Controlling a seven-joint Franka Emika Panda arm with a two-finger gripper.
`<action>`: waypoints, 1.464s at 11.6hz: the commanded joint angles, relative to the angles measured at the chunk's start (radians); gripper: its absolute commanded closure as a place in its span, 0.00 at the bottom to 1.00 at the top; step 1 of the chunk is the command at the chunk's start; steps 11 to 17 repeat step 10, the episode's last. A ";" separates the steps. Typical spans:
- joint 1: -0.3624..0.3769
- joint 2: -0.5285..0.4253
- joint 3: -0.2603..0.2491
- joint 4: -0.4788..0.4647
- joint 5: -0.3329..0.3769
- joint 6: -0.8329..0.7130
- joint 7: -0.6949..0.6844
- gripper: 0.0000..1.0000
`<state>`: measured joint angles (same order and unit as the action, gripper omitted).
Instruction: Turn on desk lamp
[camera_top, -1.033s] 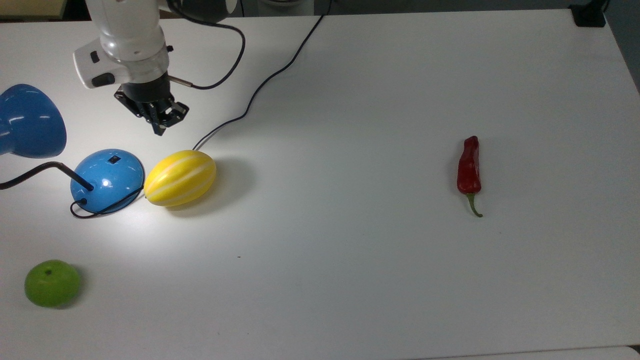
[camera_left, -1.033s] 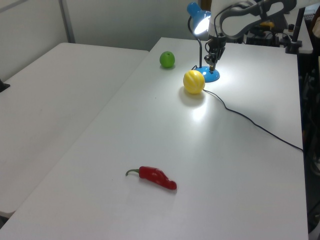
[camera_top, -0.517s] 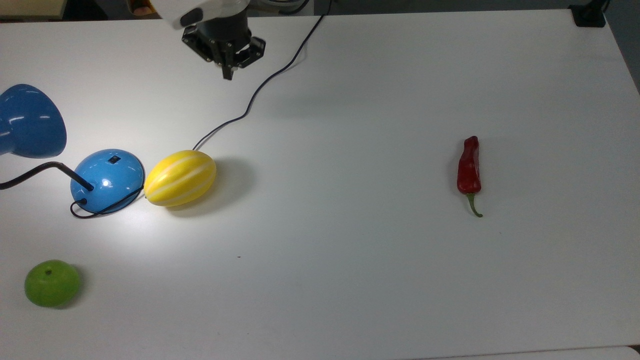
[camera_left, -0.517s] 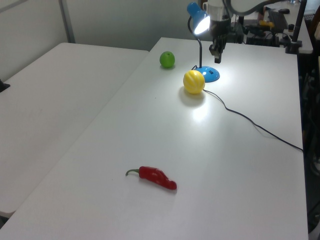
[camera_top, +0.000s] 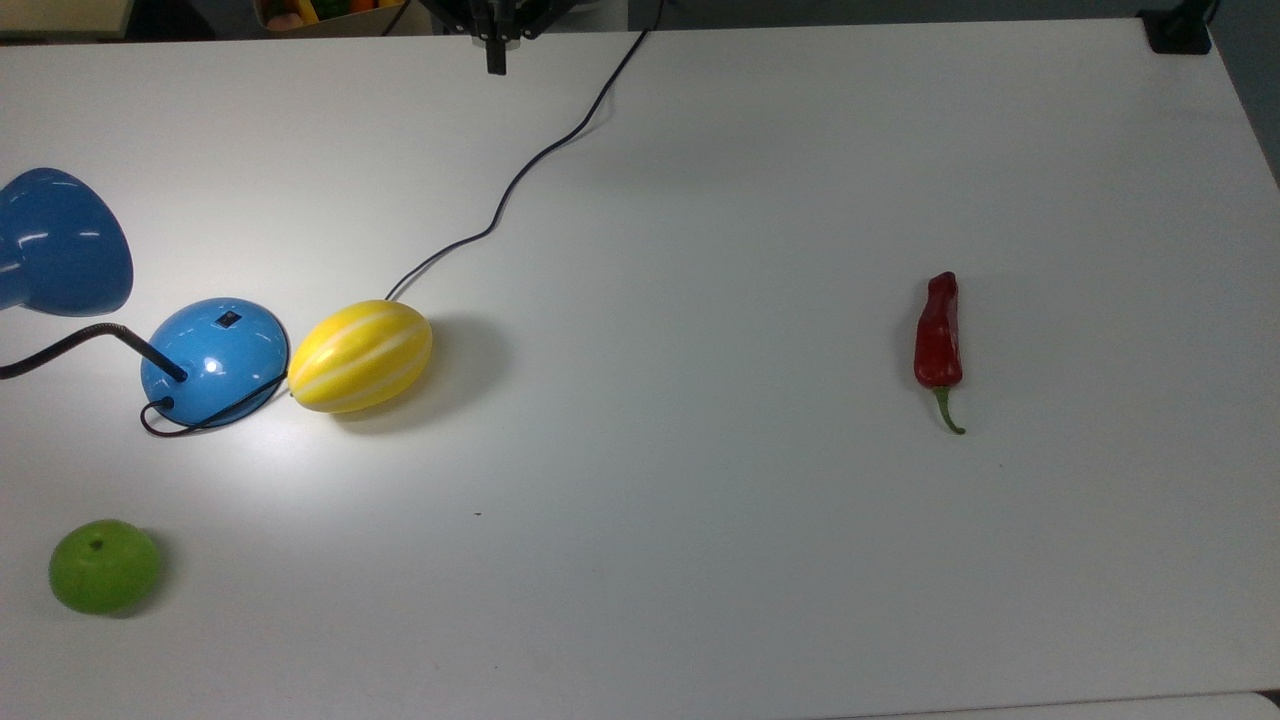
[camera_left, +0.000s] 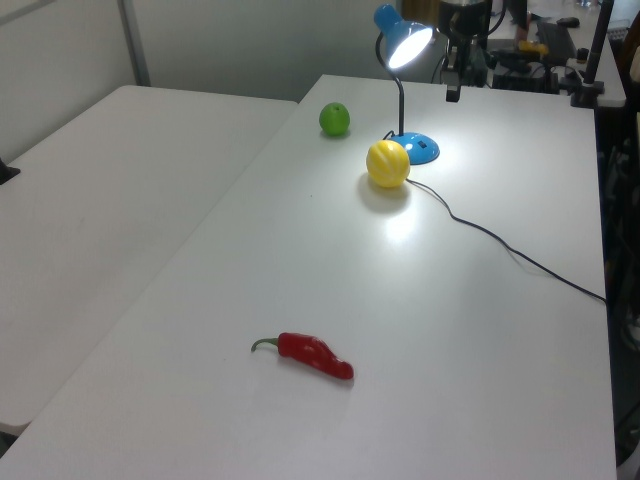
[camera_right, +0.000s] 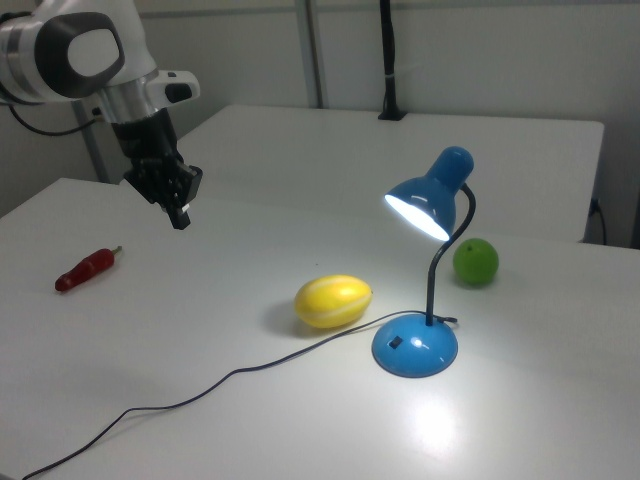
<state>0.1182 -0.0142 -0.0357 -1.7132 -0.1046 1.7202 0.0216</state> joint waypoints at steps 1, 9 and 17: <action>-0.008 -0.018 -0.012 -0.011 0.023 -0.021 -0.026 0.12; -0.005 -0.020 -0.010 0.059 0.028 -0.137 -0.019 0.00; -0.003 -0.018 -0.010 0.058 0.028 -0.137 -0.019 0.00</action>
